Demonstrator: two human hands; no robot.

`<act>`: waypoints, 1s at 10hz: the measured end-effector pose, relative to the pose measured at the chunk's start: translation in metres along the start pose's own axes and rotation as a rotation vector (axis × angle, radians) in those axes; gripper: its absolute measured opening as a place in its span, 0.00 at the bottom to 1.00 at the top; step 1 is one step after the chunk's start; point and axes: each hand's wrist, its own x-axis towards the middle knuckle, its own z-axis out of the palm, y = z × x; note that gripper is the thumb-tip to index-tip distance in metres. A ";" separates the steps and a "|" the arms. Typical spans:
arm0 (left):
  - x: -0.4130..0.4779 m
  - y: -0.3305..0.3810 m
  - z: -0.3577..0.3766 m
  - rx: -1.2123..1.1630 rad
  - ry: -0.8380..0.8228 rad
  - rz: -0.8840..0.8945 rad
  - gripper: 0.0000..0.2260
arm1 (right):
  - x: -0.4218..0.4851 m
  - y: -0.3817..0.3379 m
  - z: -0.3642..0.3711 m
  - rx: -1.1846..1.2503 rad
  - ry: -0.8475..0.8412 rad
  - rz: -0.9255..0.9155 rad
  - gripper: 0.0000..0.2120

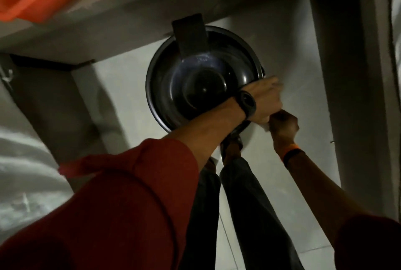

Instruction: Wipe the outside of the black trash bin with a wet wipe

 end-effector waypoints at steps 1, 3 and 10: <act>-0.011 0.007 0.000 -0.111 0.188 -0.082 0.12 | -0.011 0.014 -0.018 -0.027 -0.056 0.004 0.05; -0.109 -0.017 -0.002 -0.500 0.865 -0.523 0.09 | -0.063 0.021 -0.050 -0.106 -0.175 -0.104 0.04; -0.298 -0.113 -0.057 -0.626 1.151 -0.966 0.14 | -0.078 -0.143 0.076 -0.677 -0.380 -0.679 0.16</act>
